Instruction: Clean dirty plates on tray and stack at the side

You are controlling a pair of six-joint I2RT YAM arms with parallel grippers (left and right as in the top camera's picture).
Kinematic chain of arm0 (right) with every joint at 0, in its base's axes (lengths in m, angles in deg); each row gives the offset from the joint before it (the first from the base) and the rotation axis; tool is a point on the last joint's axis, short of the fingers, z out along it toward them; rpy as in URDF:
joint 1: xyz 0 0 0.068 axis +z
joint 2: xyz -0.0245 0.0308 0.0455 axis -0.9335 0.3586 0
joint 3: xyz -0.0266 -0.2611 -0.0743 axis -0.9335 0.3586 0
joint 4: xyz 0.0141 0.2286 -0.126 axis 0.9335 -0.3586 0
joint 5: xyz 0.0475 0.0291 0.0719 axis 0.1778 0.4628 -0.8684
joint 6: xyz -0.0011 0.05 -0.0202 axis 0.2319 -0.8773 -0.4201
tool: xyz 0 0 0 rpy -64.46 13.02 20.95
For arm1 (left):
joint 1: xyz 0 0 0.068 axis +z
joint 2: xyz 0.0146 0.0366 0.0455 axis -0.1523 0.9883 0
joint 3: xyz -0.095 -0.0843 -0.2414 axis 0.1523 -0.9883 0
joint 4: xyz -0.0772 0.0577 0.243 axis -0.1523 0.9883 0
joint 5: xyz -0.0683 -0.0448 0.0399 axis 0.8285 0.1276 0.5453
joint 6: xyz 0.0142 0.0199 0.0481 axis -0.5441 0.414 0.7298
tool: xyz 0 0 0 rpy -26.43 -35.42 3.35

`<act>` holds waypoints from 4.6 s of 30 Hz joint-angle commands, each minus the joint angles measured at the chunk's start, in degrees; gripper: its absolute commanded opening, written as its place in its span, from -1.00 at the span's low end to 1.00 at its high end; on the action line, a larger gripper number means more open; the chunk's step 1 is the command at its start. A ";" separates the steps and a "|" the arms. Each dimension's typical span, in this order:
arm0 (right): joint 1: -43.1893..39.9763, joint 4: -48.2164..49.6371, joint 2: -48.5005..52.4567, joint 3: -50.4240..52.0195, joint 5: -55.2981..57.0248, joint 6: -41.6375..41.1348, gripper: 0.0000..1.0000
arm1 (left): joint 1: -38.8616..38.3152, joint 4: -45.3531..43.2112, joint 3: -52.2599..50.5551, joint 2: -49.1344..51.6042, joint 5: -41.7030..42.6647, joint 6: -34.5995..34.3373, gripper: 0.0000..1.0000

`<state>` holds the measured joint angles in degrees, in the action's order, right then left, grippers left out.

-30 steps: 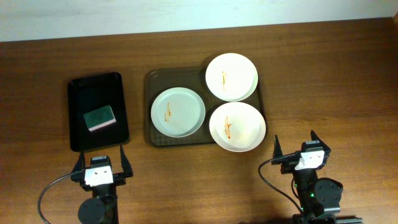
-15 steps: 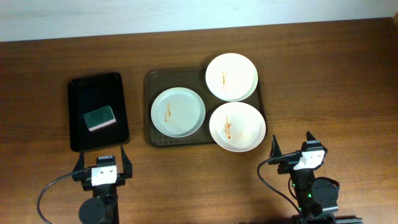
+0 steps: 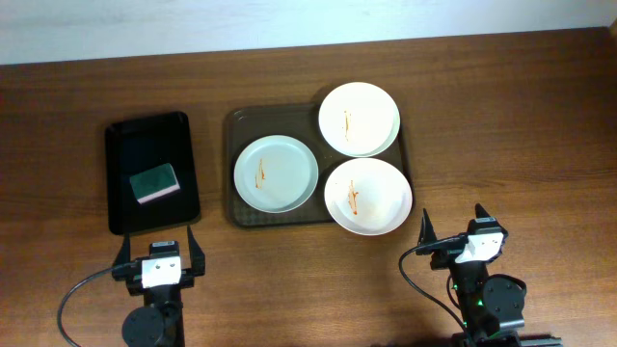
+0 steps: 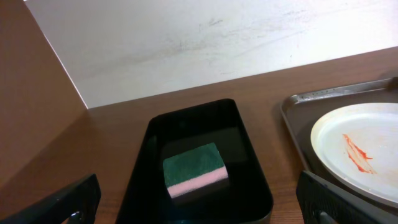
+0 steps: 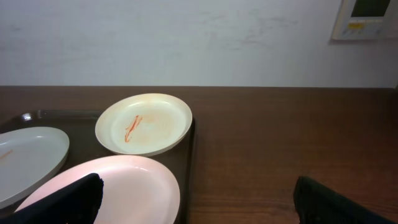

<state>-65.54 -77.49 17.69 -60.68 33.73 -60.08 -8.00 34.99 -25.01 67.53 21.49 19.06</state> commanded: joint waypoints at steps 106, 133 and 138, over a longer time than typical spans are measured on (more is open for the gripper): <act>22.80 -40.50 101.02 -76.19 -26.93 -10.14 0.52 | 6.69 24.22 77.44 115.12 6.32 31.58 0.00; 22.77 -40.52 101.02 -76.19 -26.93 -10.12 0.58 | 7.89 41.68 70.23 107.38 2.64 47.34 0.25; 22.75 -40.52 101.02 -76.19 -26.91 -10.12 0.58 | 11.06 37.94 68.63 107.40 7.89 47.82 -0.35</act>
<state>-43.21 -118.06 119.37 -136.77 7.09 -70.40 1.46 72.54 45.10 174.68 24.11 64.59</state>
